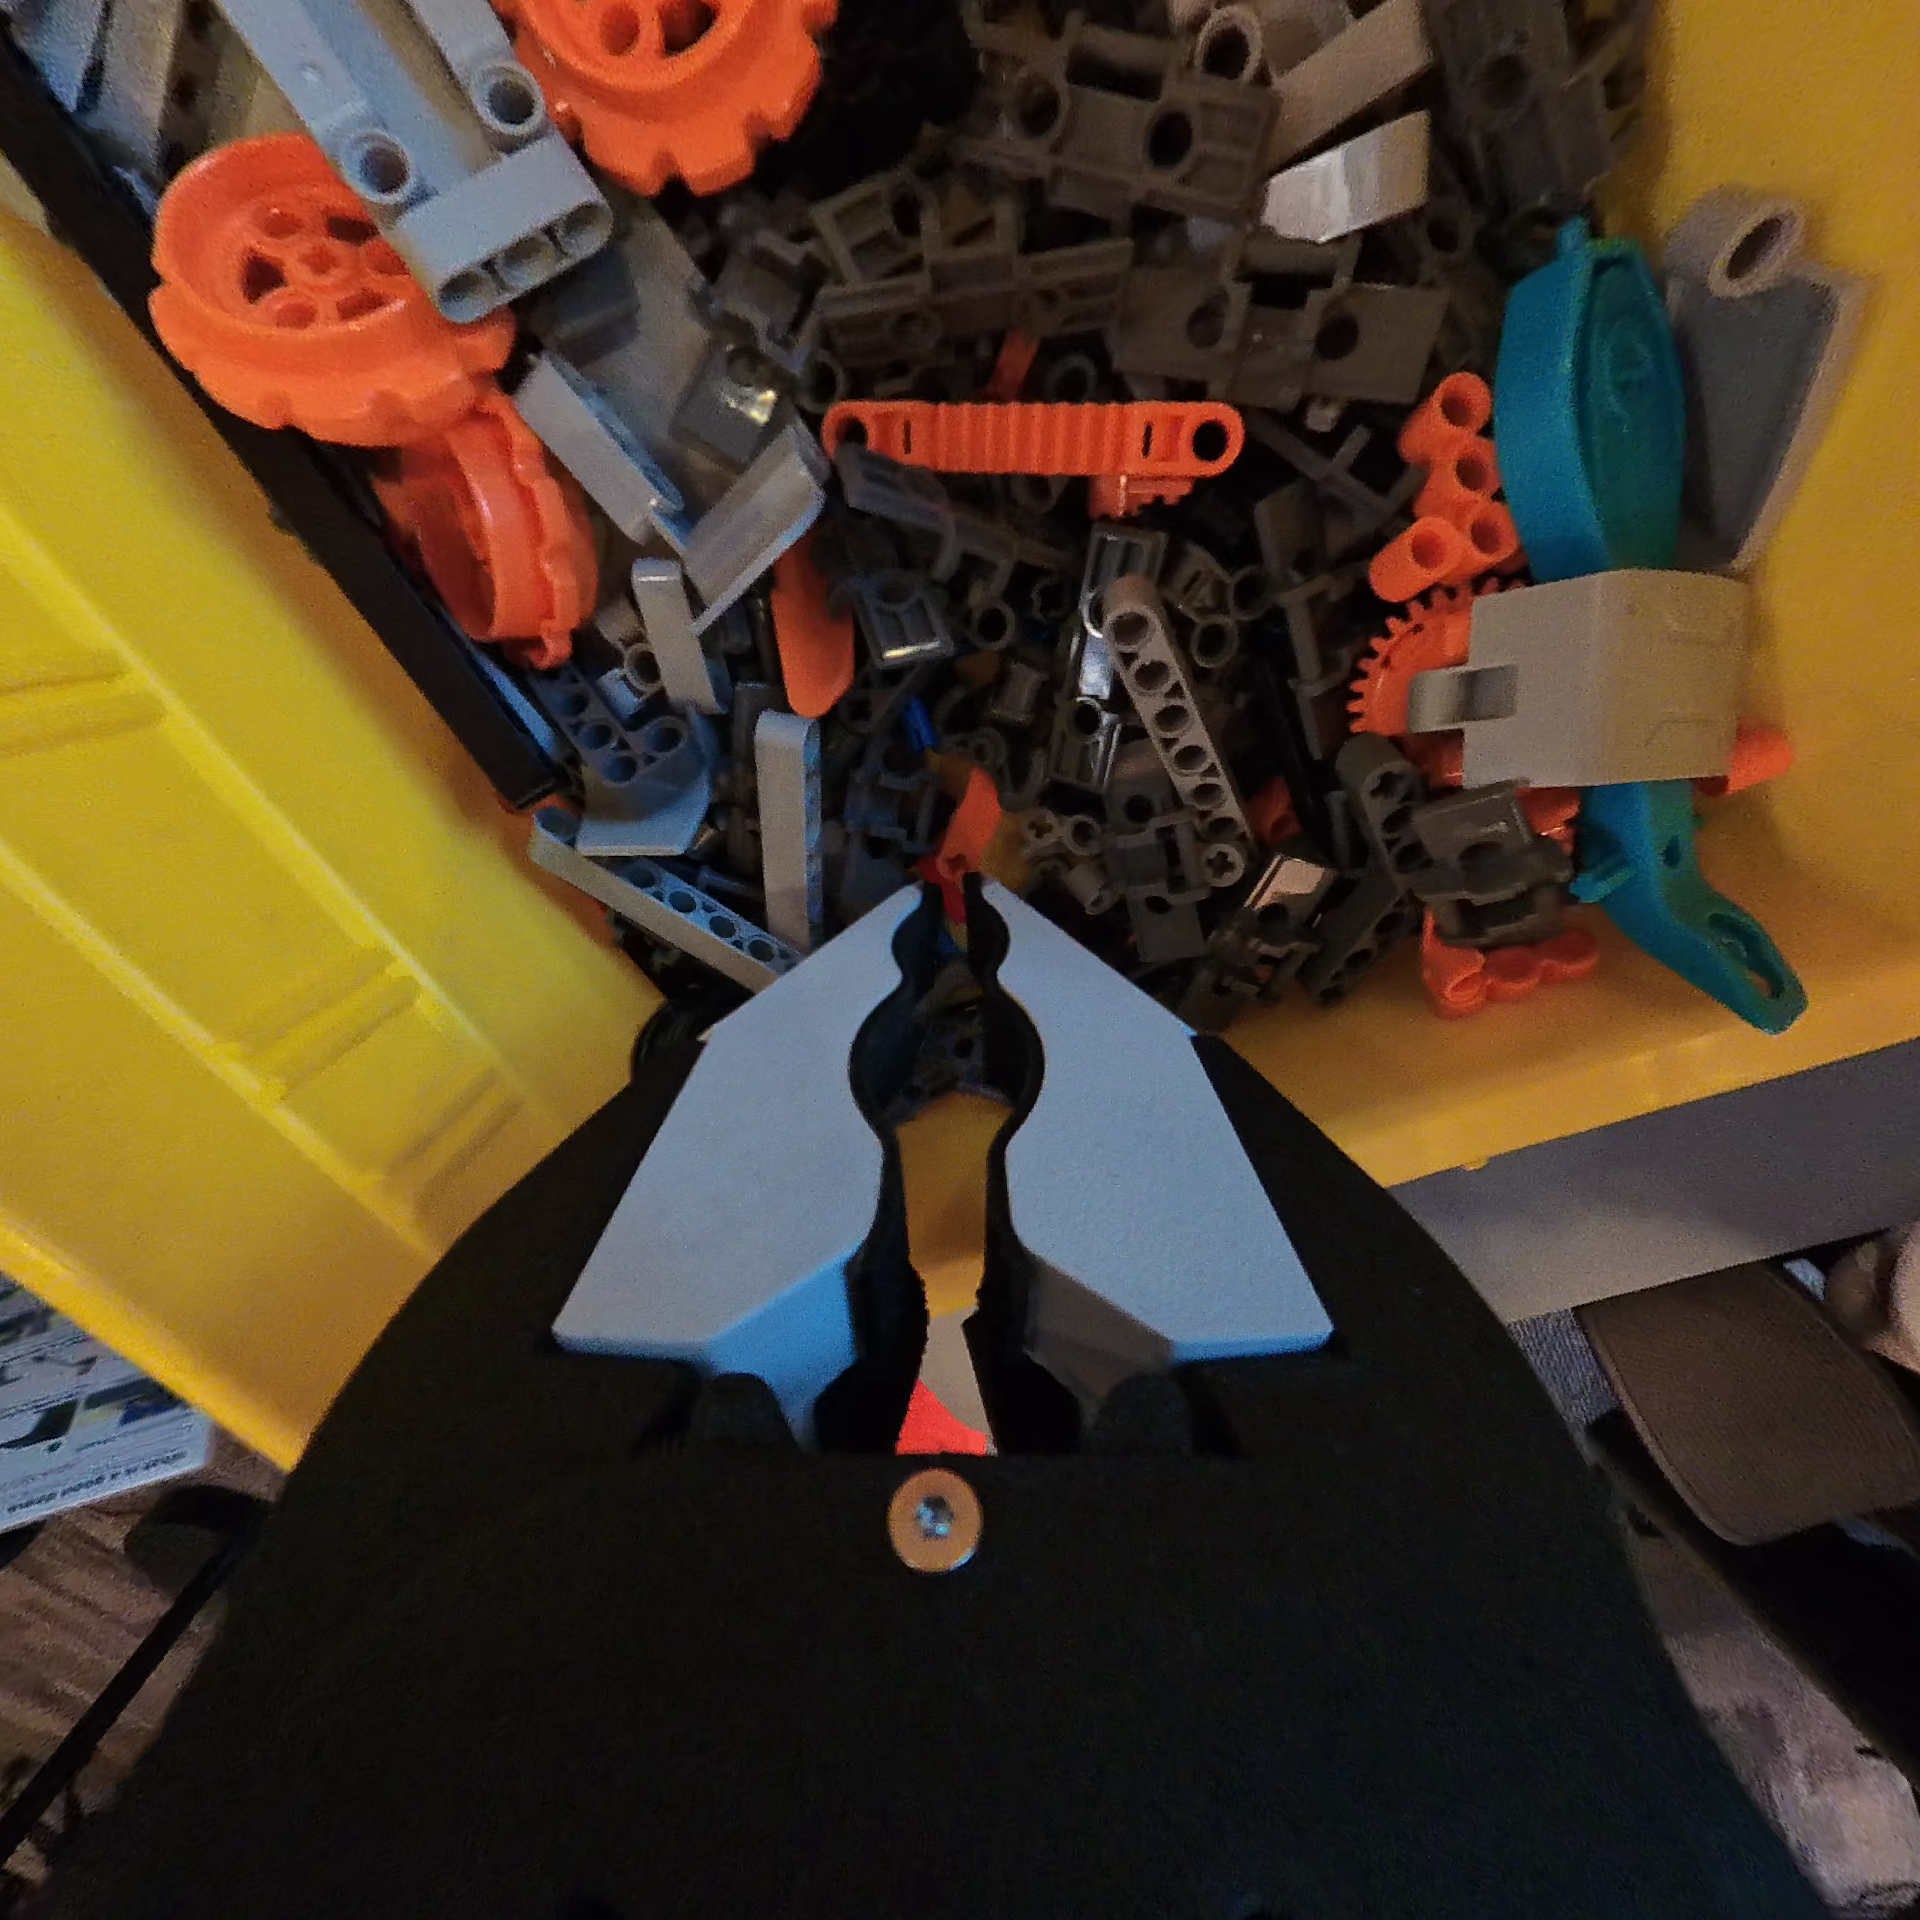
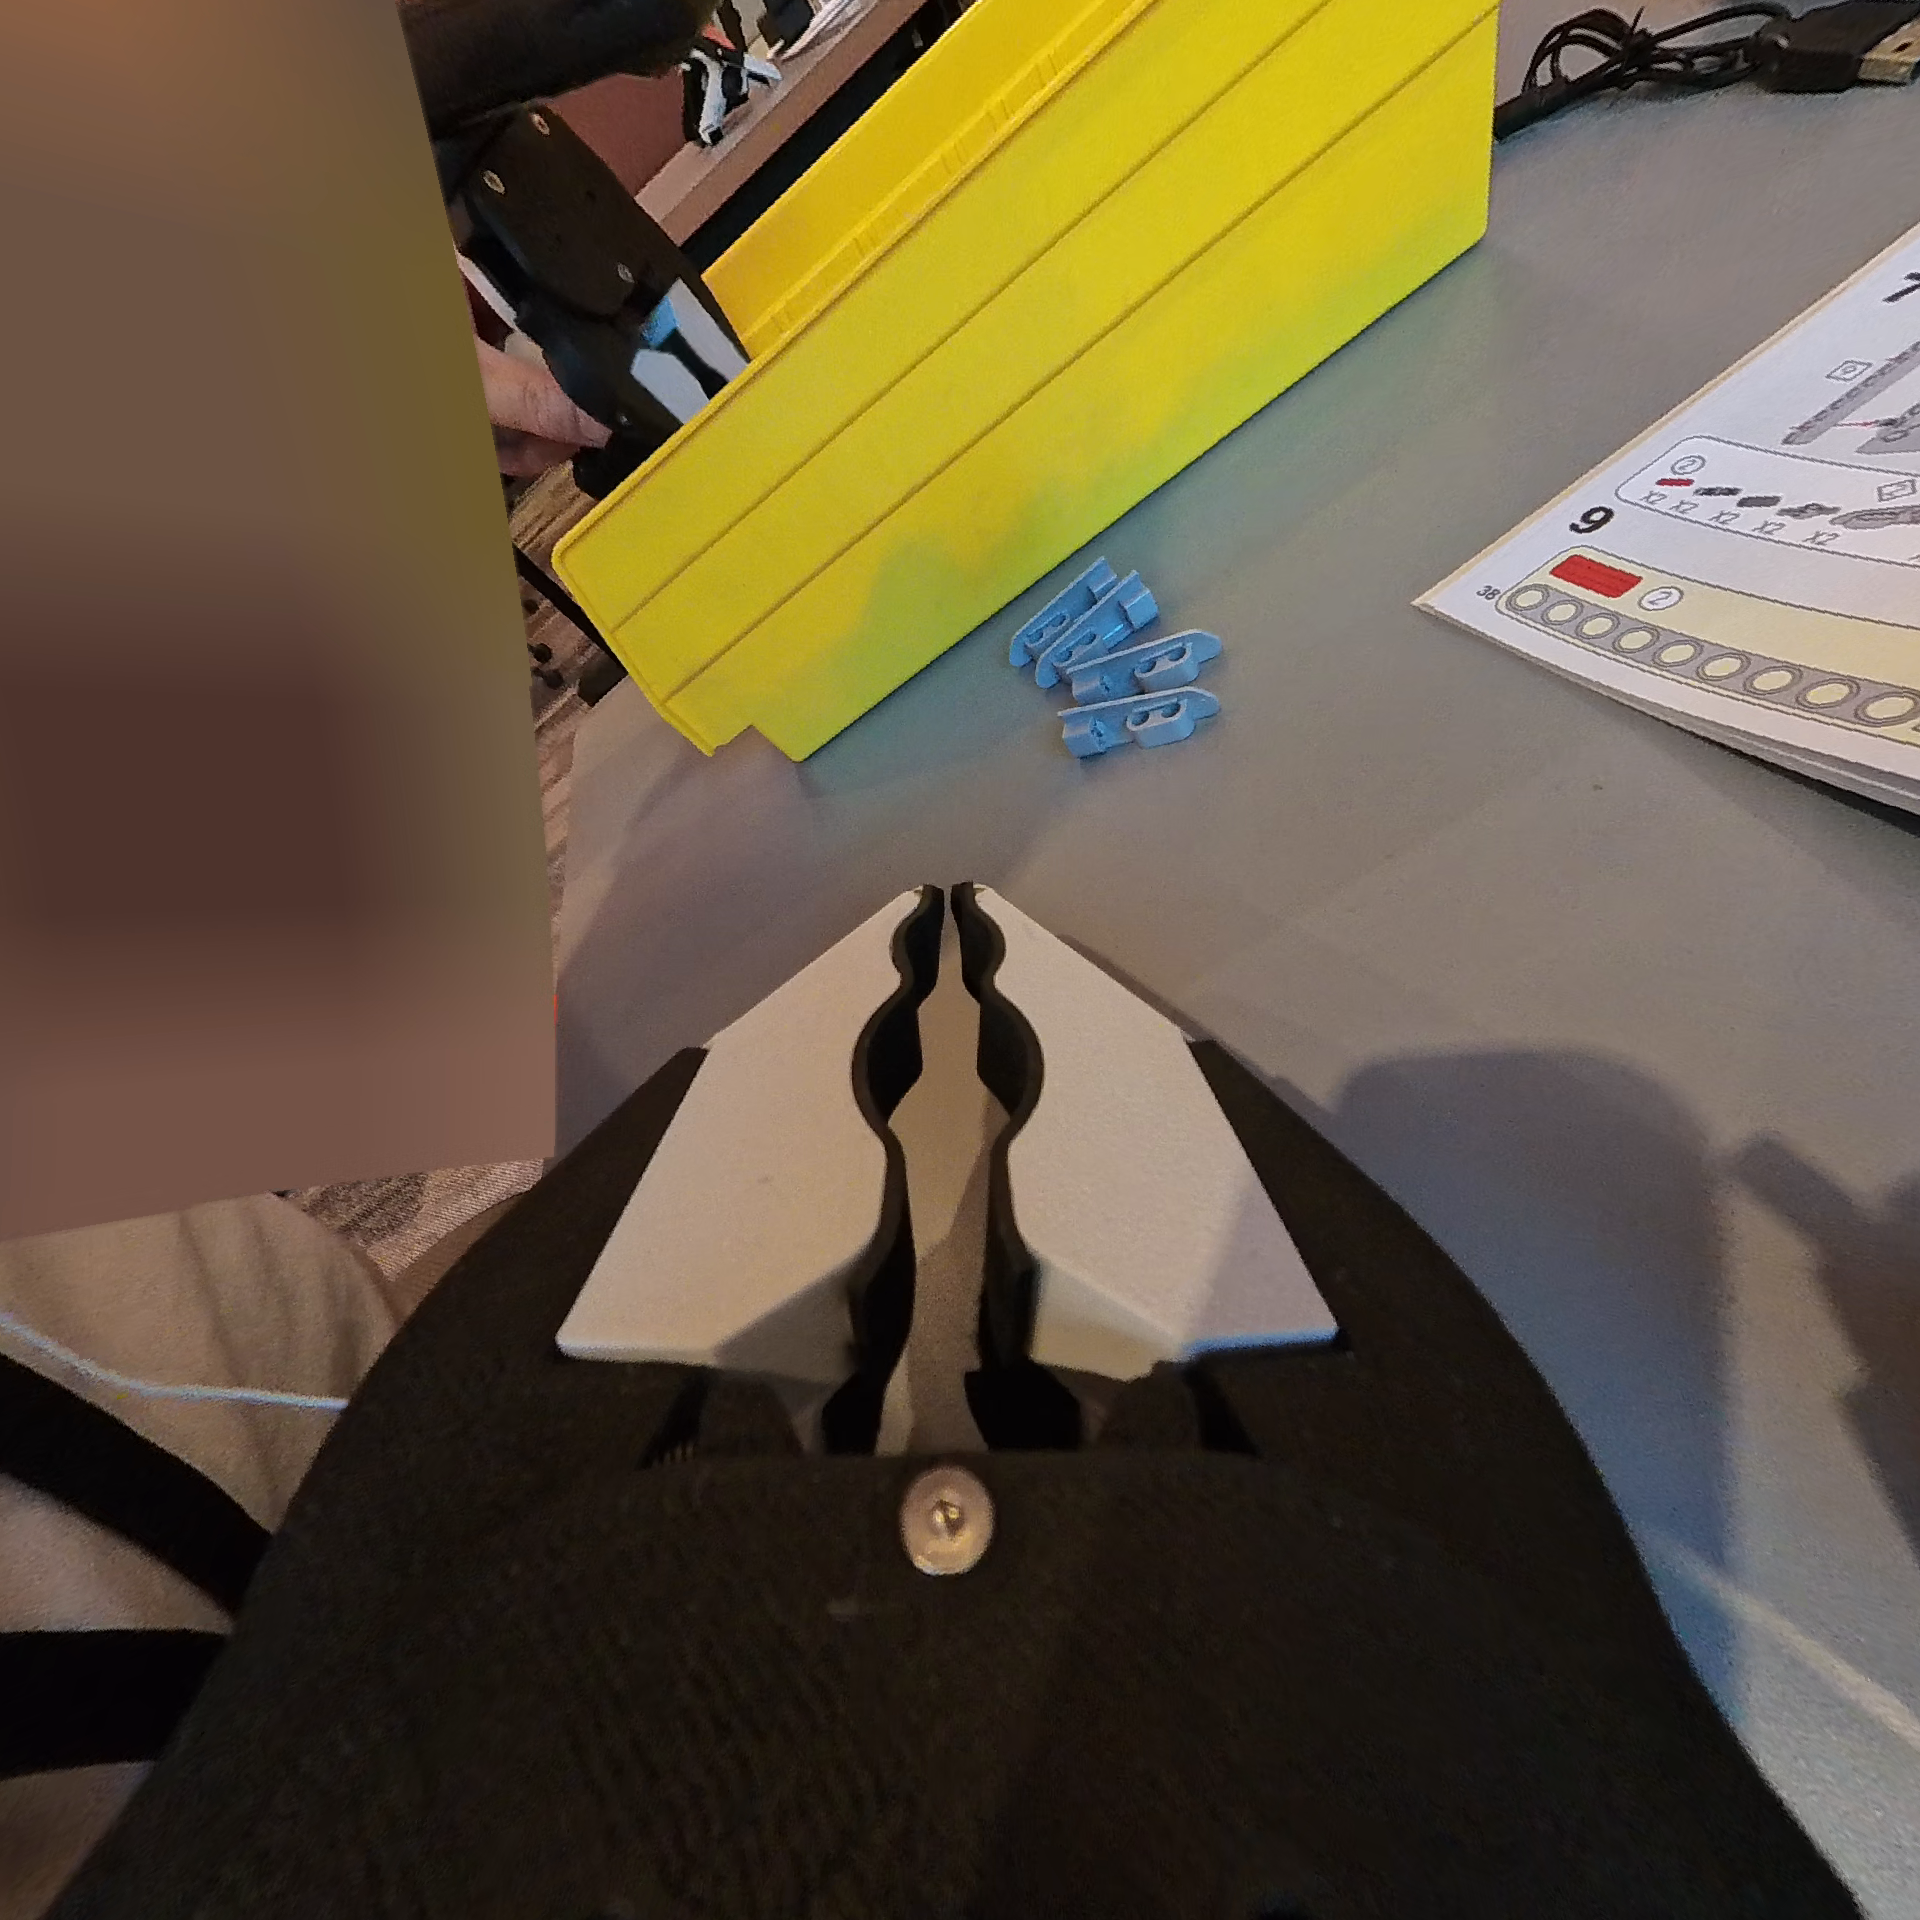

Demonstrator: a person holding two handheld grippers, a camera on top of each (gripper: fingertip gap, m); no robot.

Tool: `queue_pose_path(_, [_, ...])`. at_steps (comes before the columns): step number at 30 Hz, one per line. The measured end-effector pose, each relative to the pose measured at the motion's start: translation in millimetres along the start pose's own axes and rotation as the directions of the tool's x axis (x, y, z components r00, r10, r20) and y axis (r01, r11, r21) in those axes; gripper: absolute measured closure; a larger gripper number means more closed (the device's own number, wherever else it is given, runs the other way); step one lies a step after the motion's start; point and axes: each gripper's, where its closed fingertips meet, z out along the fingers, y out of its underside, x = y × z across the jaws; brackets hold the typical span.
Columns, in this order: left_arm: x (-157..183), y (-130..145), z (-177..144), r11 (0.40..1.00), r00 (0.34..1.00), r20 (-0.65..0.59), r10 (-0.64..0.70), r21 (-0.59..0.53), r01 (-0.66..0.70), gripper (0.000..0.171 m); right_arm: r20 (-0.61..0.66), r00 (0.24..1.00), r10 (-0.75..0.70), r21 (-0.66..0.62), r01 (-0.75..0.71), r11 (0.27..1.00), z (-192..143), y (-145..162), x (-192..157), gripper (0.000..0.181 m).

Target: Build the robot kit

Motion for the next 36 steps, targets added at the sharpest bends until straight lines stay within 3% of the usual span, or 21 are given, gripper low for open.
queue_pose_path(6, [2.1, -2.4, 2.2, 1.000, 1.000, -0.012, -0.011, -0.025, 0.011, 0.166, 0.004, 1.000, 0.013, 0.000, -0.013, 1.000, 0.2, 0.0, 0.4, 0.179])
queue_pose_path(20, [3.8, 5.0, 6.5, 0.955, 0.965, -0.118, -0.235, -0.211, 0.207, 0.164, 0.017, 1.000, 0.025, 0.005, -0.025, 1.000, -0.3, -0.3, -0.9, 0.179])
queue_pose_path(36, [-2.4, 5.5, -2.6, 0.960, 0.968, -0.082, -0.237, -0.172, 0.221, 0.171, 0.021, 1.000, 0.009, -0.002, -0.009, 1.000, 1.0, 1.1, -3.9, 0.179])
